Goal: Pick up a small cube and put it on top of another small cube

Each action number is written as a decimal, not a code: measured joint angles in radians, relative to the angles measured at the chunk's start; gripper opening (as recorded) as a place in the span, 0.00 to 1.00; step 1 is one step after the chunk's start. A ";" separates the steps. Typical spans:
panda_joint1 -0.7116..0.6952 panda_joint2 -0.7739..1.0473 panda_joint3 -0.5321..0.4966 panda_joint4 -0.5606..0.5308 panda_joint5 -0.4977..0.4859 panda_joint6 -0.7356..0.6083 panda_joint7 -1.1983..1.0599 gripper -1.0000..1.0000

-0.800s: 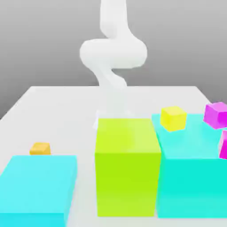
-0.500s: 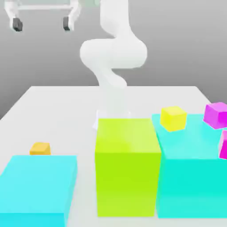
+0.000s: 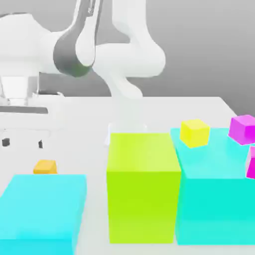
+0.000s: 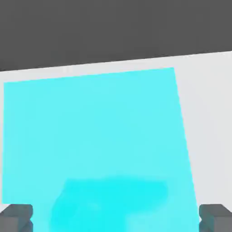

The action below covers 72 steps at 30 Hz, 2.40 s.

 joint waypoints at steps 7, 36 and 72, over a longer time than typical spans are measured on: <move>-0.089 0.127 -0.094 -0.123 -0.079 0.111 -0.107 0.50; -0.312 0.425 0.281 -0.049 0.621 0.290 -0.644 0.50; -0.176 0.190 -0.015 -0.100 0.015 0.138 -0.204 0.00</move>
